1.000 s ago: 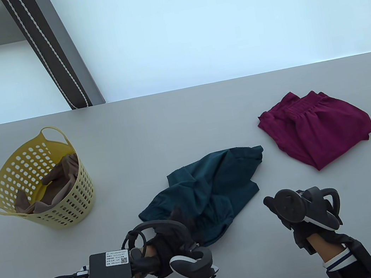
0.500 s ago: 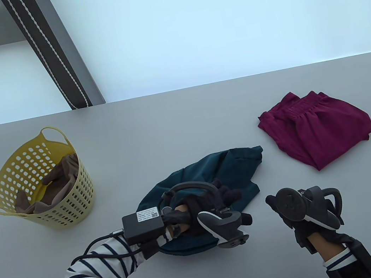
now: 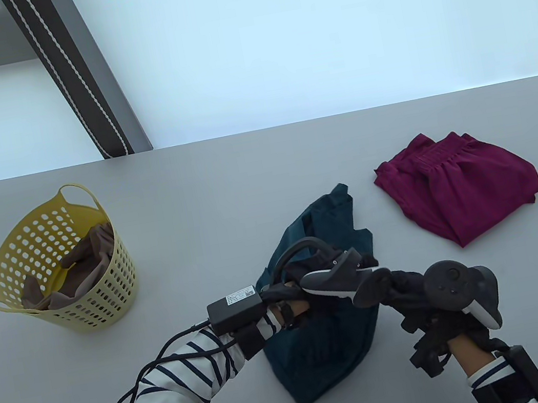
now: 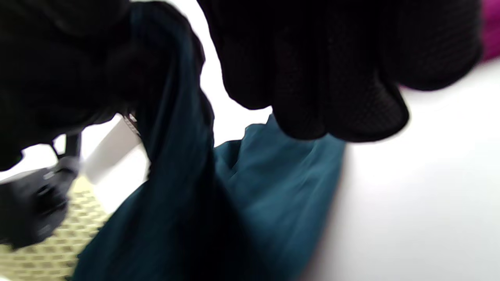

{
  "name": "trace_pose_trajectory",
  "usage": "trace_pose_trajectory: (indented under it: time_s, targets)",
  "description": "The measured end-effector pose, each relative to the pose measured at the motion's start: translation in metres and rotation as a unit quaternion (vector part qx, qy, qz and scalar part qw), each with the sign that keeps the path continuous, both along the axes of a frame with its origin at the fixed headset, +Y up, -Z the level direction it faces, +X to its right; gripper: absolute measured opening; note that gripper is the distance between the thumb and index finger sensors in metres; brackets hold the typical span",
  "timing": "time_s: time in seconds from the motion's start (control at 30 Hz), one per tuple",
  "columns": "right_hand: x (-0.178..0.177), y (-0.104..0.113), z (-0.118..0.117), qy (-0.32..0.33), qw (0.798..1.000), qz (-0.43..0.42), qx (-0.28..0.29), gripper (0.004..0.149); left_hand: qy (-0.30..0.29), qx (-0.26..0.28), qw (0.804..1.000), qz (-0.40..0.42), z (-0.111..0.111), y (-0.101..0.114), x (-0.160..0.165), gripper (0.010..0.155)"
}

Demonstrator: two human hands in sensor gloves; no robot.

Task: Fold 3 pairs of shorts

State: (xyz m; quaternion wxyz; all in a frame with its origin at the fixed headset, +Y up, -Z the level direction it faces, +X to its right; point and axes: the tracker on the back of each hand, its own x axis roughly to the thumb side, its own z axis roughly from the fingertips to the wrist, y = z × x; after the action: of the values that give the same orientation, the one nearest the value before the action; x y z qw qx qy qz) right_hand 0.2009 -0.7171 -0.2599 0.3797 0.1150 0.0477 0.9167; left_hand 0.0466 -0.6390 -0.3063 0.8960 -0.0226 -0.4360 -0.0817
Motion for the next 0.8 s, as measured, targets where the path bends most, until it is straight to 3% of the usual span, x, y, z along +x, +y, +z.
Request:
trace_pose_trajectory:
  time_s: [0.07, 0.17, 0.3, 0.47, 0.57, 0.8]
  targets:
    - [-0.004, -0.006, -0.002, 0.02, 1.0, 0.001, -0.022, 0.074, 0.018, 0.013, 0.998, 0.053, -0.002, 0.023, -0.006, 0.046]
    - [0.002, 0.002, -0.003, -0.015, 0.999, 0.033, 0.008, 0.051, 0.036, 0.035, 0.992, 0.115, 0.0, 0.056, -0.026, 0.045]
    - [0.014, 0.013, -0.003, -0.028, 0.999, 0.014, 0.025, 0.047, 0.076, 0.108, 0.975, 0.177, 0.0, 0.093, -0.069, 0.045]
    - [0.018, 0.031, 0.0, -0.043, 0.997, -0.02, 0.056, 0.045, 0.112, 0.133, 0.957, 0.231, 0.006, 0.127, -0.13, 0.045]
    - [0.016, 0.054, 0.004, -0.044, 0.994, -0.058, 0.083, 0.044, 0.134, 0.14, 0.952, 0.235, 0.011, 0.135, -0.16, 0.045]
    - [0.003, 0.15, 0.012, -0.082, 0.972, -0.03, 0.22, 0.043, 0.162, 0.213, 0.932, 0.245, 0.032, 0.163, -0.211, 0.044]
